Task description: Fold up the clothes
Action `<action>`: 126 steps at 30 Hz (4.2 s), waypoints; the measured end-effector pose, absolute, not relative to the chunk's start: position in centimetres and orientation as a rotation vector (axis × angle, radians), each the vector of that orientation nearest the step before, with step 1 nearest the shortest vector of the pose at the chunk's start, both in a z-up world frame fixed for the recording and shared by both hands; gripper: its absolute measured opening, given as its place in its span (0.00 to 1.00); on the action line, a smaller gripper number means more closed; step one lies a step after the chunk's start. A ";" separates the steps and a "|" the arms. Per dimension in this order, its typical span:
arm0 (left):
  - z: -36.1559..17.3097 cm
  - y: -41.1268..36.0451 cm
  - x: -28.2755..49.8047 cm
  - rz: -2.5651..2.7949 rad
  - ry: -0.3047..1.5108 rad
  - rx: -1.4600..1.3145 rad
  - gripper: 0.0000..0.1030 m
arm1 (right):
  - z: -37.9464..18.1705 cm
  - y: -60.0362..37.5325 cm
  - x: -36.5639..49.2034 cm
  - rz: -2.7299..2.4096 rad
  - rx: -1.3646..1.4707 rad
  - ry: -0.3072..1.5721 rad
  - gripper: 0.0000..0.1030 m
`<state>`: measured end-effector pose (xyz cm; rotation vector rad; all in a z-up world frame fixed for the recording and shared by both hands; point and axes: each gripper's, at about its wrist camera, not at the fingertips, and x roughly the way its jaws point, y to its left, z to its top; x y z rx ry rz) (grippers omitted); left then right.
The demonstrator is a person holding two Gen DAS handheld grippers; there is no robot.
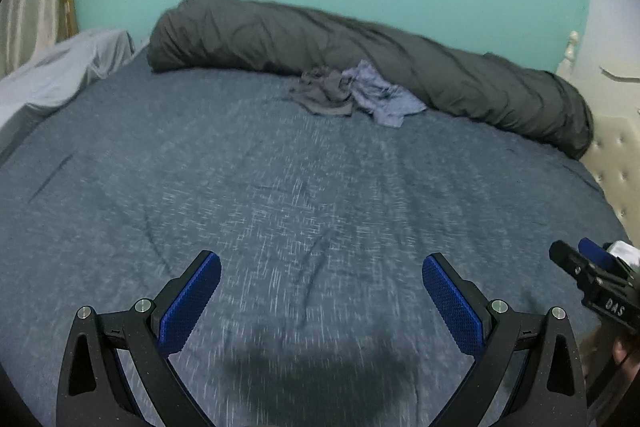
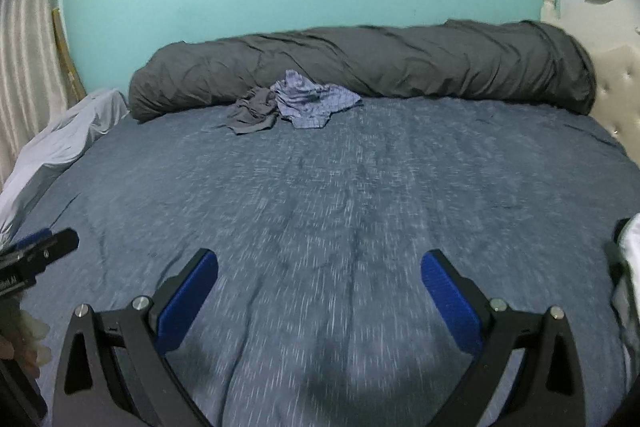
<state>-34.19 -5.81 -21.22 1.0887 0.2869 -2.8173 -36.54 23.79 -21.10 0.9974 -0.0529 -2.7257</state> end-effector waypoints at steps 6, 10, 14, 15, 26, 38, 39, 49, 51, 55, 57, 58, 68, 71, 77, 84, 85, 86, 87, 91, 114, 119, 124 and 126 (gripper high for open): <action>-22.8 -8.0 -39.6 -2.753 0.327 1.157 1.00 | -22.4 22.2 -43.3 -2.716 1.070 -0.061 0.99; -23.4 -9.5 -42.3 -2.726 0.362 1.187 1.00 | -23.3 21.5 -48.0 -2.716 1.108 -0.088 0.99; -23.8 -11.2 -45.0 -2.693 0.397 1.204 1.00 | -24.0 20.5 -52.4 -2.715 1.135 -0.083 0.99; -24.0 -11.6 -45.7 -2.686 0.405 1.213 1.00 | -24.3 20.2 -53.5 -2.713 1.143 -0.082 0.99; -26.0 -15.0 -50.7 -2.637 0.454 1.272 1.00 | -26.8 16.6 -64.6 -2.699 1.201 -0.060 0.99; -29.4 -17.3 -52.8 -2.585 0.521 1.317 1.00 | -29.1 11.3 -72.5 -2.669 1.216 0.020 0.98; -29.7 -17.5 -52.9 -2.582 0.528 1.321 1.00 | -29.2 10.9 -73.0 -2.667 1.218 0.021 0.97; -31.3 -19.2 -52.1 -2.581 0.534 1.325 1.00 | -31.4 6.9 -77.3 -2.644 1.217 0.113 0.74; -31.8 -19.5 -51.7 -2.576 0.546 1.333 1.00 | -32.0 6.6 -78.0 -2.640 1.246 0.141 0.62; -32.4 -19.5 -51.0 -2.577 0.542 1.347 1.00 | -32.9 6.5 -78.6 -2.635 1.290 0.204 0.17; -32.6 -19.3 -50.5 -2.577 0.548 1.347 1.00 | -32.5 6.9 -78.1 -2.641 1.252 0.195 0.08; -32.6 -19.2 -50.4 -2.577 0.550 1.347 1.00 | -32.2 7.3 -77.7 -2.641 1.233 0.182 0.07; -31.0 -17.5 -47.5 -2.604 0.518 1.335 1.00 | -29.0 10.4 -70.7 -2.617 1.125 0.114 0.05; -30.1 -17.0 -45.7 -2.619 0.524 1.319 1.00 | -27.8 11.5 -67.7 -2.590 1.101 0.075 0.05; -28.6 -15.1 -41.3 -2.654 0.508 1.293 1.00 | -26.5 13.8 -60.2 -2.545 1.075 0.028 0.05; -27.7 -13.2 -35.8 -2.683 0.508 1.265 1.00 | -25.2 16.0 -51.2 -2.491 1.024 -0.040 0.05; -27.7 -12.9 -35.1 -2.687 0.507 1.262 1.00 | -25.1 16.1 -50.1 -2.485 1.018 -0.037 0.05; -27.7 -12.7 -34.4 -2.692 0.505 1.258 1.00 | -25.0 16.4 -48.6 -2.477 1.015 -0.044 0.05; -27.7 -12.4 -33.7 -2.697 0.502 1.254 1.00 | -25.0 16.7 -47.2 -2.467 1.018 -0.054 0.05; -27.9 -11.7 -31.0 -2.713 0.524 1.240 1.00 | -25.3 17.9 -43.2 -2.451 1.016 -0.086 0.05; -26.1 -8.3 -15.1 -2.814 0.620 1.116 1.00 | -23.3 20.8 -21.2 -2.378 0.944 -0.194 0.05; -26.2 -8.7 -11.5 -2.800 0.648 1.120 1.00 | -22.3 21.0 -16.7 -2.374 0.934 -0.203 0.05; -26.9 -9.1 -8.7 -2.797 0.669 1.115 1.00 | -21.5 20.8 -13.3 -2.346 0.919 -0.218 0.05; -27.5 -9.0 -8.2 -2.796 0.673 1.135 1.00 | -21.7 20.5 -12.3 -2.328 0.921 -0.219 0.05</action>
